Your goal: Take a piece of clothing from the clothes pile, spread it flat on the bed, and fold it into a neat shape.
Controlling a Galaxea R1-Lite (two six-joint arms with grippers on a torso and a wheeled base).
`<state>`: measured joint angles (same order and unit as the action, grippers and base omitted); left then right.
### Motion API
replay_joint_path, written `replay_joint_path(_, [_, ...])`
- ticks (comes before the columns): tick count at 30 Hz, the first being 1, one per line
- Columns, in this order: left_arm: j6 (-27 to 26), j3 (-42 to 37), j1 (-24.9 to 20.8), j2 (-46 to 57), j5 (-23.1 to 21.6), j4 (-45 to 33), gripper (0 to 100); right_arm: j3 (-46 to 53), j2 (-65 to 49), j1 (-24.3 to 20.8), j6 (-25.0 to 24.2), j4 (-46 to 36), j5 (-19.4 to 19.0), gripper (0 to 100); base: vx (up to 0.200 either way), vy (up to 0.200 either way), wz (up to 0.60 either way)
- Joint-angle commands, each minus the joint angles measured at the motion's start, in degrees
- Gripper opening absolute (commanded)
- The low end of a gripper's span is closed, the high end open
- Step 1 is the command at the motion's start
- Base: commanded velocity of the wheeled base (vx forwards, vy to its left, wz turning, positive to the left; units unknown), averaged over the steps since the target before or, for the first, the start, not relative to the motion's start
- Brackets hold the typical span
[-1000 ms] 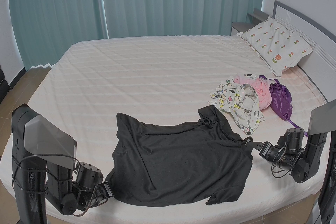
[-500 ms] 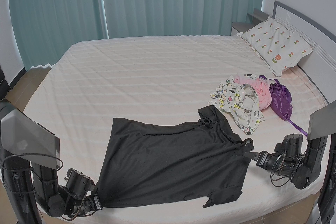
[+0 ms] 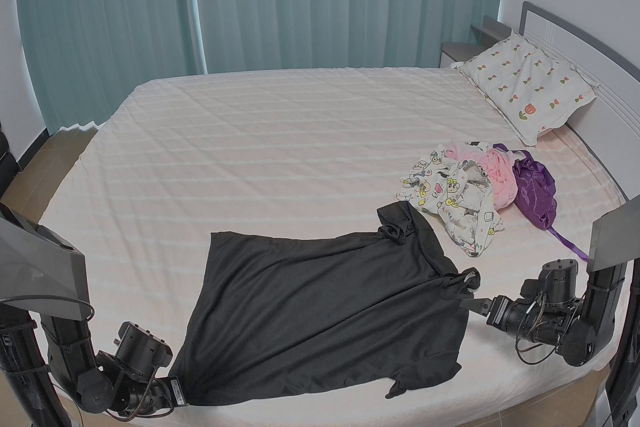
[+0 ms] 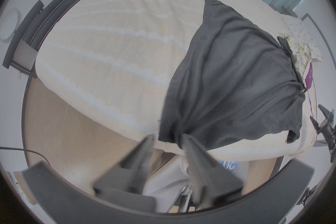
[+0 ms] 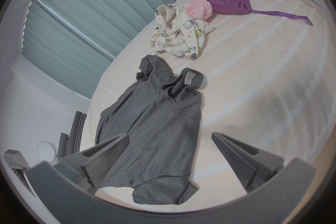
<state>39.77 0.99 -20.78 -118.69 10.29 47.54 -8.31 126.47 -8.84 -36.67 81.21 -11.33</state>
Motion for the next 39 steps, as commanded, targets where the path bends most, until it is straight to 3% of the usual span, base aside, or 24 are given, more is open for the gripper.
replay_joint_path(1, [0.0,-0.7,0.8,1.1,-0.1,3.1,100,0.5,-1.0,-0.4,-0.2,0.0,-0.4,100,0.000,0.000,0.00])
replay_joint_path(6, [-0.6,1.8,5.8,3.8,-1.5,11.0,100,0.9,-1.0,-0.9,-0.5,1.2,-0.4,100,0.000,0.000,0.00])
replay_joint_path(11, [-0.7,7.1,8.7,7.3,-4.3,10.2,100,1.7,-1.0,-1.1,-0.6,2.7,-0.4,100,0.000,0.000,0.00])
replay_joint_path(13, [-0.7,10.4,10.0,8.4,-5.0,8.4,100,2.1,-1.0,-1.1,-0.7,3.5,-0.4,100,0.000,0.000,0.00])
replay_joint_path(14, [-0.7,15.5,10.9,8.6,-5.3,4.0,100,2.3,-0.9,-1.2,-0.8,4.0,-0.4,100,0.000,0.000,0.00])
replay_joint_path(21, [0.0,33.1,11.5,6.6,-9.6,-8.9,100,3.0,-2.2,-1.6,-1.8,4.1,-0.5,100,0.000,0.000,0.00])
replay_joint_path(29, [0.5,49.4,11.5,-7.2,-9.7,-10.6,100,3.7,-3.2,-2.9,-3.0,4.2,-0.6,100,0.000,0.000,0.00])
replay_joint_path(35, [1.6,52.5,11.6,-9.5,-9.8,-10.3,100,3.9,-3.2,-3.2,-3.0,4.2,-0.6,100,0.000,0.000,0.00])
replay_joint_path(39, [5.8,52.7,11.2,-8.8,-9.7,-10.1,100,3.8,-3.0,-3.3,-3.1,4.2,-0.6,100,0.000,0.000,0.00])
